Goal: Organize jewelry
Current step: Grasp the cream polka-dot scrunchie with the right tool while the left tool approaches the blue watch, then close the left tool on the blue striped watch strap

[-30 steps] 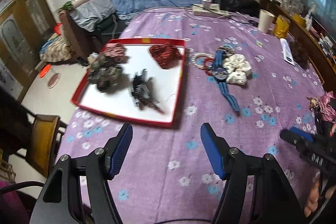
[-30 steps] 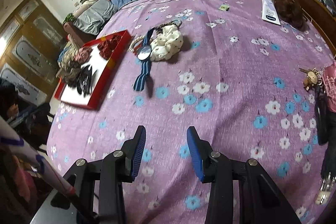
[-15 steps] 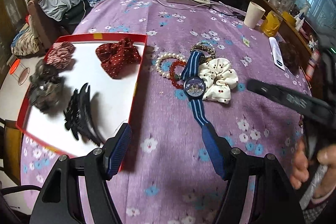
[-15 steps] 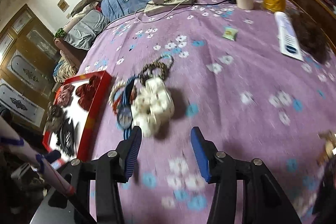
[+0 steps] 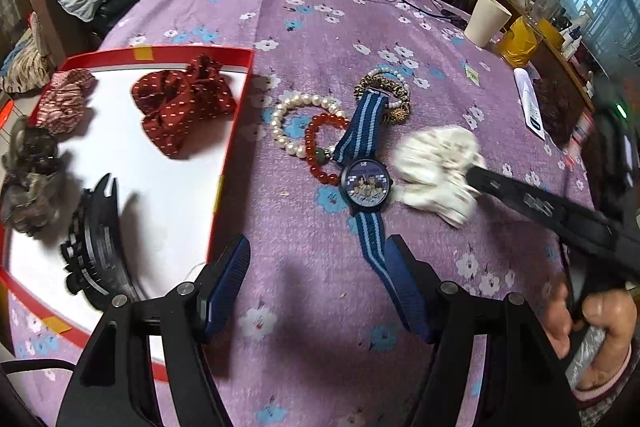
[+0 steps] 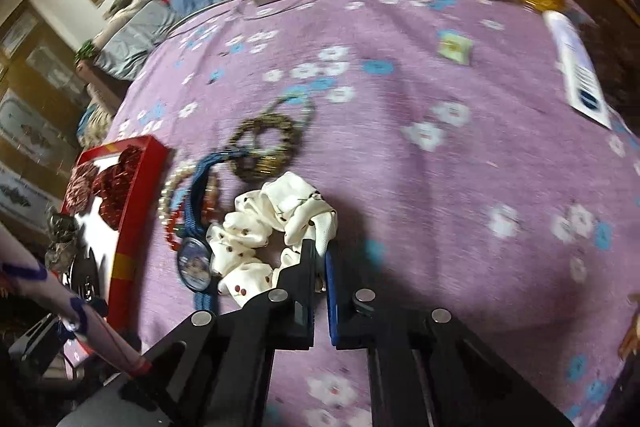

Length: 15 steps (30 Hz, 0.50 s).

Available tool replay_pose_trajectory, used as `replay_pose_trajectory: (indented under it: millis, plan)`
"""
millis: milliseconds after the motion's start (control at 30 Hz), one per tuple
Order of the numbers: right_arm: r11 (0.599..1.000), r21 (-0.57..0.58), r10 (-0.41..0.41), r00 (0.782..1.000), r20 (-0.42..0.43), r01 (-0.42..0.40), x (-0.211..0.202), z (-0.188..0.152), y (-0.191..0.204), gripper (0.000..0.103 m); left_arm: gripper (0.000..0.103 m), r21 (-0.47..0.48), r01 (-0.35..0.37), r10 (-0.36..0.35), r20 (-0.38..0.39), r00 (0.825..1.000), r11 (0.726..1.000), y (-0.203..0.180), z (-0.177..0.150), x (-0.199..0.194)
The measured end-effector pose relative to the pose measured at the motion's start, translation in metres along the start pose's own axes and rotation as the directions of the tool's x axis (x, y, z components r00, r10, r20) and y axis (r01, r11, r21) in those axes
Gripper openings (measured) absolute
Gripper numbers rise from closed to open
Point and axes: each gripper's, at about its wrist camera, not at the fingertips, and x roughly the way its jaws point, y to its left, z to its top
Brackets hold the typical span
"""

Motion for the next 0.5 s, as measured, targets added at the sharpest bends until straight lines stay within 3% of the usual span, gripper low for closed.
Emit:
replay_pose_trajectory:
  millis: [100, 300, 500]
  plan:
    - [0.998, 0.039, -0.051, 0.999, 0.014, 0.050, -0.016, -0.011, -0.023, 0.004, 0.068, -0.007, 0.024, -0.024, -0.008, 1.000, 1.000, -0.002, 0.005, 0.009]
    - [0.993, 0.112, -0.040, 0.999, 0.006, 0.039, -0.040, -0.042, -0.060, 0.004, 0.068, 0.019, 0.045, -0.045, -0.004, 0.999, 0.999, -0.017, 0.020, 0.034]
    - [0.993, 0.113, -0.030, 0.999, 0.016, 0.028, -0.044, -0.056, -0.061, 0.006, 0.068, 0.044, 0.039, -0.039, 0.008, 0.999, 0.998, -0.031, 0.031, 0.053]
